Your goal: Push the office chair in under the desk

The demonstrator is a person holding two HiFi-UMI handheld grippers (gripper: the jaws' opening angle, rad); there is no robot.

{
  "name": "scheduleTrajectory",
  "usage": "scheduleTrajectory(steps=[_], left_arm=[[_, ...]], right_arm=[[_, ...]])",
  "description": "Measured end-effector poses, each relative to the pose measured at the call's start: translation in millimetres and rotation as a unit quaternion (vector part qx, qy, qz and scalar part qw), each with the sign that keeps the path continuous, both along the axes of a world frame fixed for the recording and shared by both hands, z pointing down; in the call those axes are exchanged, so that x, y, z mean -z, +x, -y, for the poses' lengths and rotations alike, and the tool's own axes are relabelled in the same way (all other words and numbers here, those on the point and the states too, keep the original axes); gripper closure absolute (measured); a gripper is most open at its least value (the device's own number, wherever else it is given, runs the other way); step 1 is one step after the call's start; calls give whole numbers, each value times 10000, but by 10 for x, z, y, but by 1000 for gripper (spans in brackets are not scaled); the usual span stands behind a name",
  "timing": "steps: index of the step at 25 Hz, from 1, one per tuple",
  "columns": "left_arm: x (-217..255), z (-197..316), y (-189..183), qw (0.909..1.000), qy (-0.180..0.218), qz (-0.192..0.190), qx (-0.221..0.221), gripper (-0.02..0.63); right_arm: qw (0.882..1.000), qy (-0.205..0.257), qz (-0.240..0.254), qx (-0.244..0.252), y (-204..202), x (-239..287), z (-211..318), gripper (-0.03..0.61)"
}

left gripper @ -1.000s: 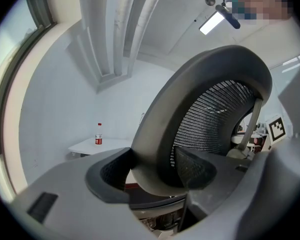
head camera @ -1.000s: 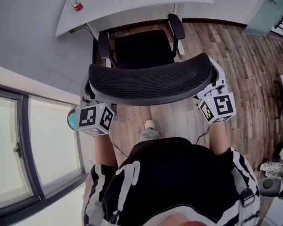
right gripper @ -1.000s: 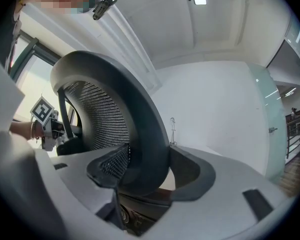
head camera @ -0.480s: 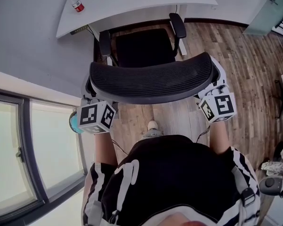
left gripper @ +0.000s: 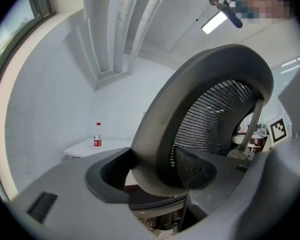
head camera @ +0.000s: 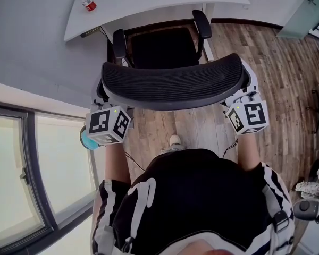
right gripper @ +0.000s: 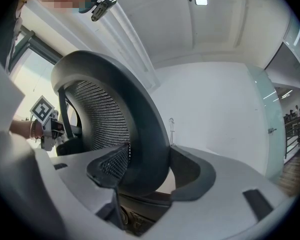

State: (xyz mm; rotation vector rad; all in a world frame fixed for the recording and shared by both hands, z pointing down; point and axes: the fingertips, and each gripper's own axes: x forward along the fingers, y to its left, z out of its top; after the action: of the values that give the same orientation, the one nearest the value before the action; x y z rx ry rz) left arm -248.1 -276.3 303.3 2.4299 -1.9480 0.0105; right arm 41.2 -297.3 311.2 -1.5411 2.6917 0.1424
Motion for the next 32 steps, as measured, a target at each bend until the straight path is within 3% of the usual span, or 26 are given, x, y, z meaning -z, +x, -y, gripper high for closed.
scheduleTrajectory(steps=[32], left_arm=[[7, 647, -419, 9994, -71, -6, -327, 344]], right_arm=[[9996, 55, 18, -270, -416, -2, 511, 322]])
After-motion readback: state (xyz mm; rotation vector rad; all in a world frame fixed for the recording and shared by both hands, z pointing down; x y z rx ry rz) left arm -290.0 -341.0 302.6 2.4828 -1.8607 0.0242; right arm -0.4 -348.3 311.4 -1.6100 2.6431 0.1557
